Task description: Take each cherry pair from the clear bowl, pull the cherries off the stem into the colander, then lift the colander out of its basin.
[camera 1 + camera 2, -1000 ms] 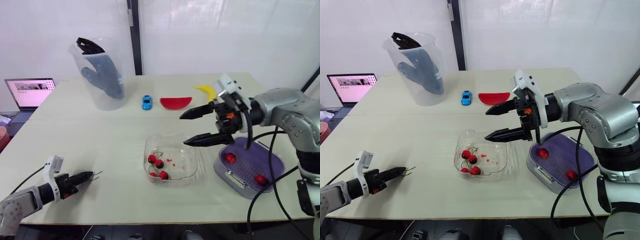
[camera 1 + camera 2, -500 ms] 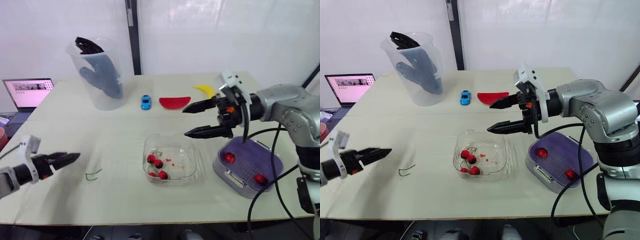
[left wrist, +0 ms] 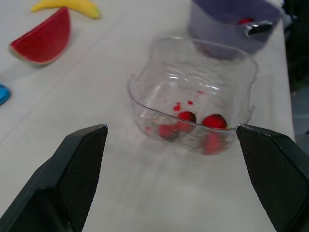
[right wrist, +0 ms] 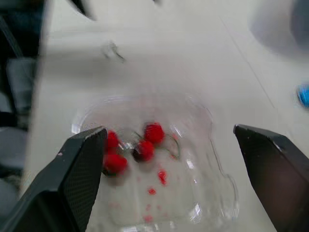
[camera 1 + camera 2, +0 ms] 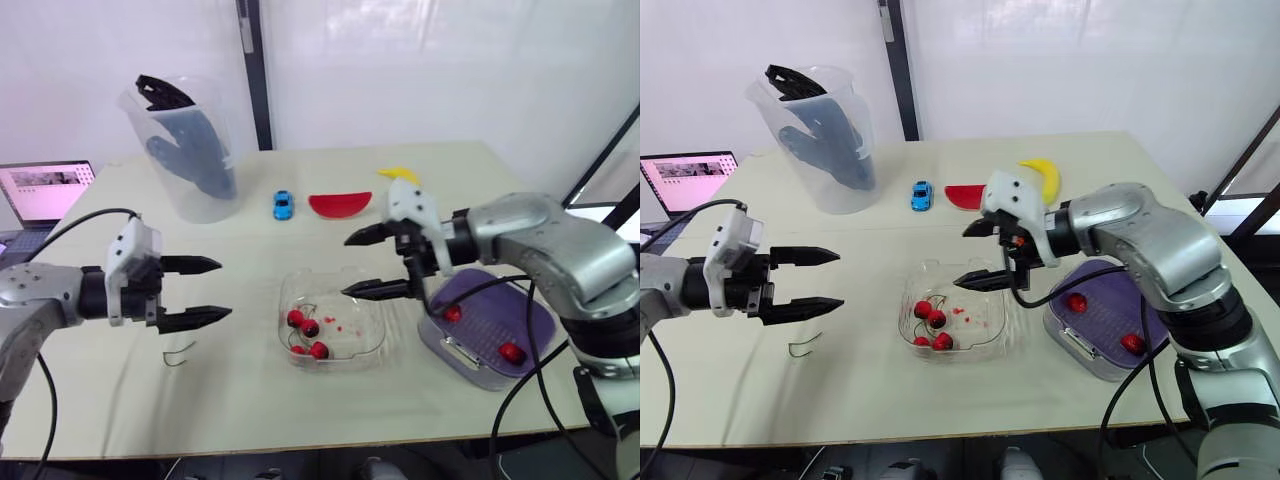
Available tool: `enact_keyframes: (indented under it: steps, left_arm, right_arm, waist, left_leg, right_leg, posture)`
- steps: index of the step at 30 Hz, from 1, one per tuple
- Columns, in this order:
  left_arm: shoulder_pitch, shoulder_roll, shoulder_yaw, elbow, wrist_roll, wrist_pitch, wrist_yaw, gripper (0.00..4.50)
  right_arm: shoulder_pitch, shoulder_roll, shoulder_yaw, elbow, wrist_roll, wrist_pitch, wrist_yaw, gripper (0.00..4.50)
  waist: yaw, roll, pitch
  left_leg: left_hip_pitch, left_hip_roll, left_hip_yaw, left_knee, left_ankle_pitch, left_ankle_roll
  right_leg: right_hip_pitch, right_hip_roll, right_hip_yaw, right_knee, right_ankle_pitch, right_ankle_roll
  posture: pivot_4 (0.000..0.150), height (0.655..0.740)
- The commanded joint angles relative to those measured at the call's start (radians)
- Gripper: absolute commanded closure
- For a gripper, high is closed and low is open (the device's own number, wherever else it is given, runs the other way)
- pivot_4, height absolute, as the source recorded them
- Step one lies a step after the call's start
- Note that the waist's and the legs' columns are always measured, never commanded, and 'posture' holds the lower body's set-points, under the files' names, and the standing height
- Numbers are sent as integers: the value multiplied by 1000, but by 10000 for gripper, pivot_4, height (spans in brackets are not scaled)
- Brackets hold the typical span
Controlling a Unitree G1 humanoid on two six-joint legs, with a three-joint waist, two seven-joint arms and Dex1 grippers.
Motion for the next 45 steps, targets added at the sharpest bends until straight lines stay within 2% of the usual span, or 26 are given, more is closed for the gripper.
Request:
enact_keyframes:
  steps: [1,5,12,19,25,28,34,45]
  left_arm:
    - [-20,16,37,-39,-38,8,-13,415]
    - [-17,26,44,-51,-49,26,-13,415]
    - [35,26,72,-72,-36,28,5,415]
    - [106,31,88,-75,-4,7,1,415]
    - [109,30,79,-67,10,4,-1,415]
    - [111,31,77,-57,17,0,-8,0]
    - [100,27,71,-52,20,6,-12,0]
    - [51,11,25,-32,25,5,1,0]
  right_arm:
    - [-55,61,52,12,38,151,-18,0]
    - [-82,184,116,87,-12,147,-82,0]
    - [-64,298,250,184,-118,91,-149,0]
    - [-41,386,323,253,-200,127,-236,0]
    - [-24,407,337,288,-232,144,-266,0]
    - [-16,411,330,288,-234,147,-269,9409]
    - [-16,401,334,268,-241,139,-264,37986]
    - [-37,325,340,156,-247,102,-206,37986]
  waist:
    - [1,0,0]
    - [-3,0,0]
    - [-1,0,0]
    - [-4,0,0]
    - [-3,0,0]
    - [-3,0,0]
    - [-6,0,0]
    - [-5,0,0]
  left_leg:
    - [0,0,0,0,0,0]
    - [0,0,0,0,-2,3]
    - [-2,0,0,1,0,0]
    - [-3,0,0,1,0,0]
    - [-5,-1,0,2,1,-1]
    - [-5,-1,0,2,1,-1]
    - [-5,-1,0,2,1,-1]
    - [-6,-1,-1,2,1,-1]
  right_leg:
    - [0,0,0,0,0,0]
    - [0,0,0,0,0,0]
    - [-2,0,0,1,0,0]
    - [-4,0,0,2,0,0]
    - [-6,0,0,2,0,0]
    - [-6,0,0,2,0,0]
    - [-6,0,0,3,0,0]
    - [-6,0,-1,3,0,0]
  posture:
    - [1500,7400]
    - [1500,7400]
    - [1500,7400]
    - [1500,7400]
    - [1500,7400]
    - [1500,7400]
    - [1500,7400]
    - [1500,7400]
